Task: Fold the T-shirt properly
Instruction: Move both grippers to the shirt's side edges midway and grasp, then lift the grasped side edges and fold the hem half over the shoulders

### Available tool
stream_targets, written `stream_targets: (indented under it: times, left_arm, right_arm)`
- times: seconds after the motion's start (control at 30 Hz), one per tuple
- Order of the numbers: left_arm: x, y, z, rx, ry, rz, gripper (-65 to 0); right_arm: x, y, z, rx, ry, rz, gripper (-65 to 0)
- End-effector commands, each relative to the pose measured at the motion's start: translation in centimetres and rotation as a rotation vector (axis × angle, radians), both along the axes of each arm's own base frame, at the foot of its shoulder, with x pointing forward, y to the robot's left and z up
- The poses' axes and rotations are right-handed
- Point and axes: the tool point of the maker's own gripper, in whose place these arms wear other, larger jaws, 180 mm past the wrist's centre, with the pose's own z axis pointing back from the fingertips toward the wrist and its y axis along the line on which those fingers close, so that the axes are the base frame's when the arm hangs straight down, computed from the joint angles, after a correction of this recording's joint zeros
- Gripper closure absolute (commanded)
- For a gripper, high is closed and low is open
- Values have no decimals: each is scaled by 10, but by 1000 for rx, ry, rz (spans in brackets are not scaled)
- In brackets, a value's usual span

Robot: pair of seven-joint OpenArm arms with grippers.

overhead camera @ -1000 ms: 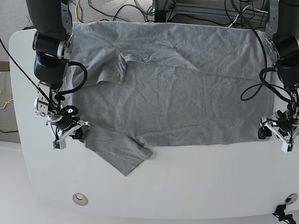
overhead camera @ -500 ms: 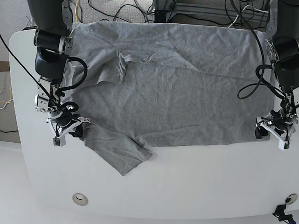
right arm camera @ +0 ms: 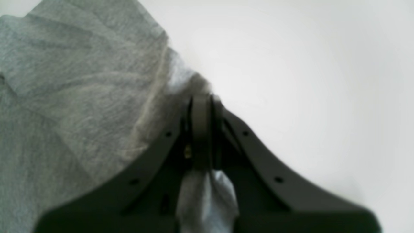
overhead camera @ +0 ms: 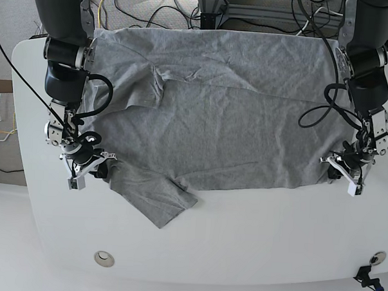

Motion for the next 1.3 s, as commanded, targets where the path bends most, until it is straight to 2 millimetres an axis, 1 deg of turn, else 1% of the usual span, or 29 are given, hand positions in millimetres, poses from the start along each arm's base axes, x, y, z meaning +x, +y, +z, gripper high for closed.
stream_targets:
  times: [0.0, 0.03, 0.1, 0.17, 0.2, 0.23, 0.33, 0.4, 0.43, 0.5, 0.6, 0.67, 0.73, 0.83, 0.9, 1.0, 1.07, 1.17, 1.27]
  left_arm:
    - [17, 12, 28, 24, -74, 9, 0]
    - [18, 12, 31, 28, -82, 7, 0]
    - [22, 13, 40, 40, -105, 5, 0]
    - [29, 15, 56, 61, -146, -1, 0]
    - [30, 15, 61, 72, -160, -5, 0]
    - [30, 16, 64, 83, -170, -9, 0]
    - [29, 16, 76, 119, -195, -23, 0]
    - [24, 17, 80, 149, -189, -35, 0]
    - [20, 21, 84, 163, -193, -30, 0]
    - [9, 29, 90, 196, -193, -15, 0]
    - [-3, 27, 99, 236, -195, -17, 0]
    - [-17, 29, 101, 271, -186, -17, 0]
    - [-28, 30, 107, 305, -200, -21, 0]
    - [-38, 19, 109, 328, -214, -41, 0]
    - [-50, 18, 106, 350, -188, -53, 0]
    - [-63, 10, 109, 343, -181, -72, 0]
    - [-72, 5, 111, 342, -175, -87, 0]
    - [-85, 1, 111, 370, -150, -106, 0]
    - [-96, -2, 107, 383, -135, -120, 0]
  right_arm:
    - [2, -6, 2, -28, 20, 7, 0]
    - [2, -6, 4, -27, 17, 7, 0]
    - [10, -7, 17, -39, -22, 10, 0]
    - [12, -7, 24, -61, -32, 23, 0]
    - [15, -8, 33, -79, -46, 31, 0]
    - [17, -9, 42, -98, -54, 40, 0]
    - [16, -9, 59, -154, -72, 66, 0]
    - [12, -9, 66, -190, -72, 81, 0]
    - [10, -8, 70, -207, -74, 88, 0]
    - [2, -8, 75, -239, -76, 101, 0]
    - [-10, -8, 81, -286, -72, 118, 0]
    - [-19, -10, 84, -322, -63, 128, 0]
    - [-28, -13, 88, -358, -57, 137, 0]
    - [-41, -13, 91, -397, -52, 151, 0]
    - [-51, -15, 92, -424, -39, 160, 0]
    - [-68, -27, 97, -460, -7, 132, 0]
    - [-79, -28, 99, -488, 11, 156, 0]
    - [-94, -32, 99, -528, 49, 182, 0]
    - [-109, -36, 93, -553, 101, 206, 0]
